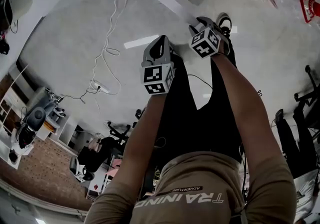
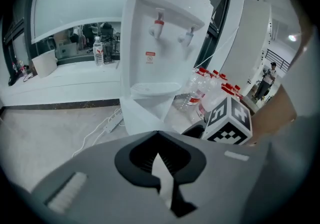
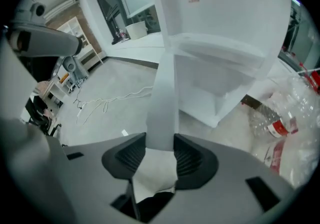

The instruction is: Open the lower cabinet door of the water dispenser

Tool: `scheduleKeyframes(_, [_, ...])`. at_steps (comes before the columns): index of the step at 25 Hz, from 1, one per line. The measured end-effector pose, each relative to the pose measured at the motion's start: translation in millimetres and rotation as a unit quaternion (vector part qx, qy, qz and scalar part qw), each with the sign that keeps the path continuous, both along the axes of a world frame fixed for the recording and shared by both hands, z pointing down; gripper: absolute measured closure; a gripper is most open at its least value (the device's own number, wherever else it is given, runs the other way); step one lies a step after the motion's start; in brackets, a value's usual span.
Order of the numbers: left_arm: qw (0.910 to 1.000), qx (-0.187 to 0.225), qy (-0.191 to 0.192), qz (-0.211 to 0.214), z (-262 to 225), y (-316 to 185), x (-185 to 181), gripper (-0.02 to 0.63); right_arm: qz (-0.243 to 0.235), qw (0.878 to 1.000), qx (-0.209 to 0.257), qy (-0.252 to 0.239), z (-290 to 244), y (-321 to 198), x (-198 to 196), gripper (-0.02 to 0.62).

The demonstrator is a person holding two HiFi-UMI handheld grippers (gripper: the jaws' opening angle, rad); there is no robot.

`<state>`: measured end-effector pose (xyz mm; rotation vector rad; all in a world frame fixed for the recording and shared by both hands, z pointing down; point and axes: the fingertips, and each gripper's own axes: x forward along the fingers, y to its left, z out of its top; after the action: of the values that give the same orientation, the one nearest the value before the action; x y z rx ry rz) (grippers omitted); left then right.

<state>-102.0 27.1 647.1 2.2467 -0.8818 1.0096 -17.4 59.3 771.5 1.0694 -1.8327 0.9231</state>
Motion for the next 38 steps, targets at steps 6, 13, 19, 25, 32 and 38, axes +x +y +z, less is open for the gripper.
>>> scheduleKeyframes(6, [1.0, 0.007, -0.003, -0.005, -3, -1, -83, 0.606, 0.076, 0.996, -0.039, -0.001, 2, 9, -56, 0.416])
scheduleKeyframes(13, [0.9987, -0.006, 0.014, -0.049, 10, 3, -161, 0.606, 0.155, 0.985, -0.076, -0.024, 6, 0, -122, 0.414])
scheduleKeyframes(19, [0.9977, -0.007, 0.028, -0.062, 20, -5, -205, 0.606, 0.224, 0.97, -0.086, -0.039, 10, -16, -159, 0.414])
scheduleKeyframes(25, [0.997, -0.007, 0.019, -0.075, 30, -7, -245, 0.606, 0.284, 0.949, -0.125, -0.05, 14, -30, -192, 0.416])
scheduleKeyframes(32, [0.9906, -0.018, 0.005, -0.136, 41, -12, -275, 0.606, 0.301, 0.937, -0.148, -0.093, 16, -66, -231, 0.414])
scheduleKeyframes(38, [0.9799, -0.014, 0.014, -0.198, 23, -18, -280, 0.606, 0.22, 0.959, -0.138, -0.111, 6, -96, -264, 0.428])
